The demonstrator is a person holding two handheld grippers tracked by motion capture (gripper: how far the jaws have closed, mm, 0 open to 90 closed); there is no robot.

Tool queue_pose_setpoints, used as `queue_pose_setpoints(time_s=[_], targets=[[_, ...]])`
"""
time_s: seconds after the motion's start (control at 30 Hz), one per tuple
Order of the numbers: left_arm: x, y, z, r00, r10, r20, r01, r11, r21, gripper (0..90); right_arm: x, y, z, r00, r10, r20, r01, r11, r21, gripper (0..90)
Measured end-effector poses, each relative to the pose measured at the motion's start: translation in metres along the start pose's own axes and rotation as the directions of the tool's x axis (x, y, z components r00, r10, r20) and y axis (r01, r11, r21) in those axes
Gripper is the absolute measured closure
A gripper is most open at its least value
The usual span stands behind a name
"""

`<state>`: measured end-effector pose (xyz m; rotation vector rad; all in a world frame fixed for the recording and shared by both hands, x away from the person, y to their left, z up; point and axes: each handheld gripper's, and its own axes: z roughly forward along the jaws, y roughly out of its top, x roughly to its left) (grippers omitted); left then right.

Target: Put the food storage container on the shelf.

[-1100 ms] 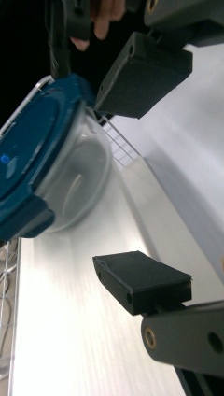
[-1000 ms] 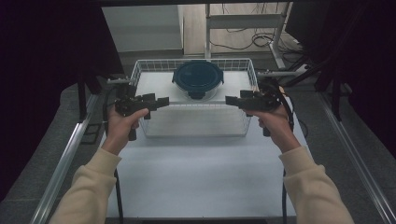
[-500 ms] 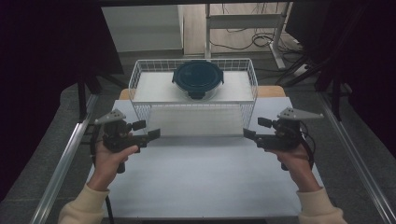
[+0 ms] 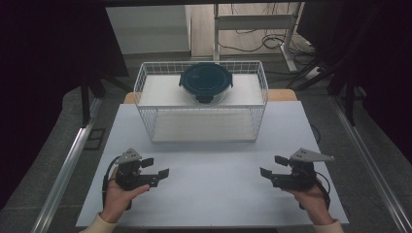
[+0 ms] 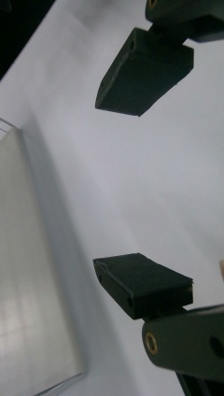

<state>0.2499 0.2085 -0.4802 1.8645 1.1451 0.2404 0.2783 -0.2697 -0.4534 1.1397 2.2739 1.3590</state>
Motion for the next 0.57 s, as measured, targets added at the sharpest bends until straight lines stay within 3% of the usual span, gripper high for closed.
queue_pose_setpoints(time_s=[0.13, 0.23, 0.57], targets=[[0.001, -0.009, 0.007, 0.9999, 0.004, -0.015, -0.003, 0.9993, 0.037, 20.2, 0.0, -0.017, 0.009, 0.9998, -0.018, 0.007, 0.017, 0.998, 0.058, 22.2], [0.001, -0.01, 0.006, 0.9998, 0.0, -0.018, 0.001, 0.9994, 0.034, 20.1, 0.0, -0.021, 0.014, 0.9996, -0.028, 0.01, 0.027, 0.997, 0.077, 22.1], [0.005, -0.008, 0.008, 0.9991, -0.03, -0.029, 0.03, 0.9992, 0.024, 19.6, -0.006, -0.022, 0.009, 0.9984, -0.023, 0.051, 0.024, 1.0, -0.009, 22.0]])
